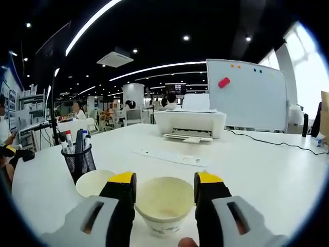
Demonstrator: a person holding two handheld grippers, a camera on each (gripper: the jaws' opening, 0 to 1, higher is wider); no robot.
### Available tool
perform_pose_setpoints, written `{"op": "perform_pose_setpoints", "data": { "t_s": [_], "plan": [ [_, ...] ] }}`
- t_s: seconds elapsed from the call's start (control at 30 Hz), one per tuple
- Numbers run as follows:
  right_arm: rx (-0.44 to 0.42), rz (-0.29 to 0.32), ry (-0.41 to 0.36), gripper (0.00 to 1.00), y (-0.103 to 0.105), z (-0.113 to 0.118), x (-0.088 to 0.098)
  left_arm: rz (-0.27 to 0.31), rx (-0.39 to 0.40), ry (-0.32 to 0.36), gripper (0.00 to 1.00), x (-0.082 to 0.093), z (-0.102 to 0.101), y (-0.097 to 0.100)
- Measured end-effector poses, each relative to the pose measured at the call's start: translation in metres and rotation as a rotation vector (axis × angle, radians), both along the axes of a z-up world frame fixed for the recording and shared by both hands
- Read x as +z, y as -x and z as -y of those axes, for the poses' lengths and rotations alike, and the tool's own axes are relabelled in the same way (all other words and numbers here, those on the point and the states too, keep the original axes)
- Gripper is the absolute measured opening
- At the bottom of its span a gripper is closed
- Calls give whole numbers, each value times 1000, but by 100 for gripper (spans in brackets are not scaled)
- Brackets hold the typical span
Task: Place the scattered laser pointers and whiteboard markers into the pen holder and stack the scattered paper cups together
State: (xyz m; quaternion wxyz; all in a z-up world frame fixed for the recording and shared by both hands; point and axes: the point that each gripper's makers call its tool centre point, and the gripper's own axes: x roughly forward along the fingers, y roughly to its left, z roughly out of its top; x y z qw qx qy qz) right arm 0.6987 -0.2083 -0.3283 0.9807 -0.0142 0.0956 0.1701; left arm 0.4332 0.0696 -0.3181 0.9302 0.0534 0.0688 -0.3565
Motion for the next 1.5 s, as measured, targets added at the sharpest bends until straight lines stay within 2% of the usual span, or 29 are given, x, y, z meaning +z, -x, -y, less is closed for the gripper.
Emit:
{"op": "perform_pose_setpoints", "data": {
  "t_s": [0.17, 0.83, 1.07, 1.5],
  "plan": [
    [-25, -14, 25, 53, 0, 3, -3, -4, -2, 1, 86, -2, 0, 1],
    [-2, -111, 65, 54, -1, -4, -32, -6, 2, -4, 85, -4, -3, 3],
    [-6, -110, 75, 50, 1, -2, -32, -6, 4, -6, 85, -4, -4, 3],
    [-7, -102, 70, 49, 3, -2, -32, -8, 3, -1, 85, -4, -4, 4]
  ]
}}
